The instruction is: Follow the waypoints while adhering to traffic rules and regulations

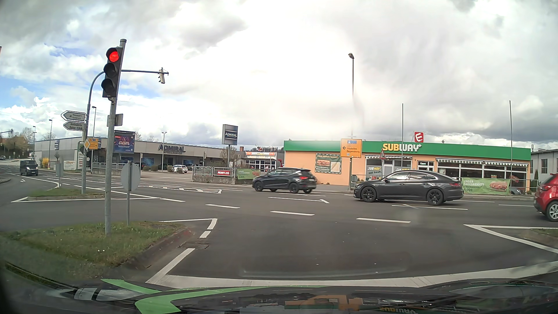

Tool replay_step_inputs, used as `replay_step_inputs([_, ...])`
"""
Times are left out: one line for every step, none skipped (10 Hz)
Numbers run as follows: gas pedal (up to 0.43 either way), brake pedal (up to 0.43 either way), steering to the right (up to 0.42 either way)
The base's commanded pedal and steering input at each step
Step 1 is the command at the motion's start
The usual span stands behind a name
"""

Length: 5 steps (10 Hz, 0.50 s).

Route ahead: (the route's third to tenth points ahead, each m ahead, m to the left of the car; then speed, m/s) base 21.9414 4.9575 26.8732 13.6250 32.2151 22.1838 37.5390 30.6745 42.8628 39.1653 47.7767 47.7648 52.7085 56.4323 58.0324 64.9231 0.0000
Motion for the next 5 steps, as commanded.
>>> replay_step_inputs([0.000,0.311,0.012])
replay_step_inputs([0.000,0.311,0.012])
replay_step_inputs([0.000,0.311,0.012])
replay_step_inputs([0.000,0.311,0.012])
replay_step_inputs([0.000,0.311,0.012])
